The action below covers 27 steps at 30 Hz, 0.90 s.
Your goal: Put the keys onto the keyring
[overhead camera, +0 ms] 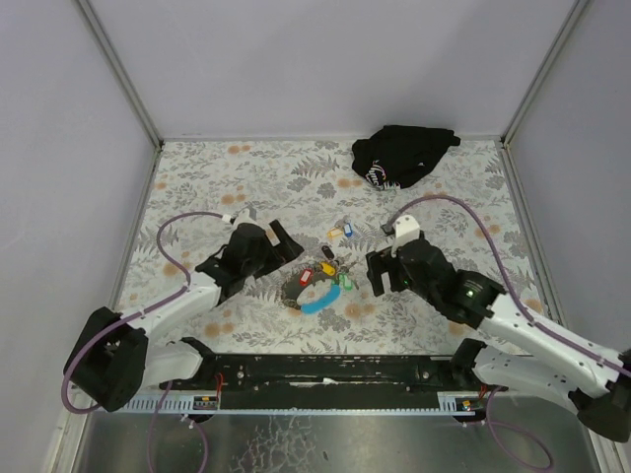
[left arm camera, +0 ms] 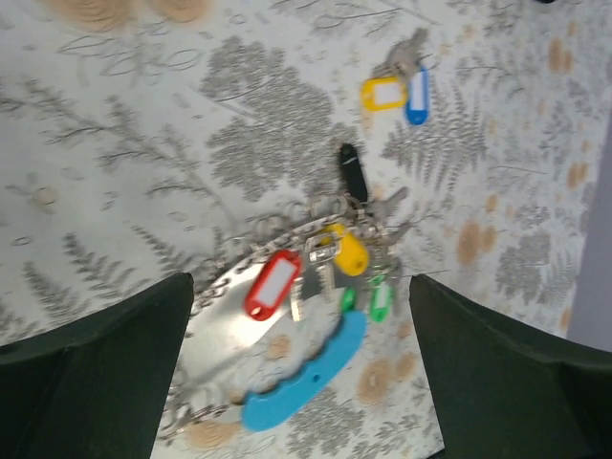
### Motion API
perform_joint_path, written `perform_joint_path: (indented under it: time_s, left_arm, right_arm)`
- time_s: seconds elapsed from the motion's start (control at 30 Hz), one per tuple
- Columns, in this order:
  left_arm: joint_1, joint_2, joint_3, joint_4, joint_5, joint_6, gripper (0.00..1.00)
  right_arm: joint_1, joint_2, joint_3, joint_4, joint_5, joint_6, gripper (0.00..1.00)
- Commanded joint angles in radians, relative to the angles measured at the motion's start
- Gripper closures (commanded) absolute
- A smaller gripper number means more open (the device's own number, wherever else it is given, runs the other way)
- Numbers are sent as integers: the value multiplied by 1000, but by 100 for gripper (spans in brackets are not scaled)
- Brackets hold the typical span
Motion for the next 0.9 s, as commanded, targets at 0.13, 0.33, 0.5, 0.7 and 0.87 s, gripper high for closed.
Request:
perform_joint_path:
  time_s: [0.13, 0.33, 0.5, 0.7, 0.87]
  left_arm:
    - [102, -32, -85, -46, -3, 140, 11]
    - [111, 16, -101, -48, 1, 176, 30]
    - [110, 73, -132, 28, 112, 166, 46]
    - [66, 119, -179, 150, 211, 111, 51]
    - [-35, 125, -194, 214, 223, 42, 53]
  right_arm:
    - [-5, 253, 3, 302, -182, -3, 20]
    - [-6, 457, 29, 420, -205, -20, 29]
    - [-5, 570, 87, 462, -260, -39, 40]
    - [-13, 641, 114, 480, -309, -48, 48]
    - [-30, 661, 123, 495, -372, -40, 52]
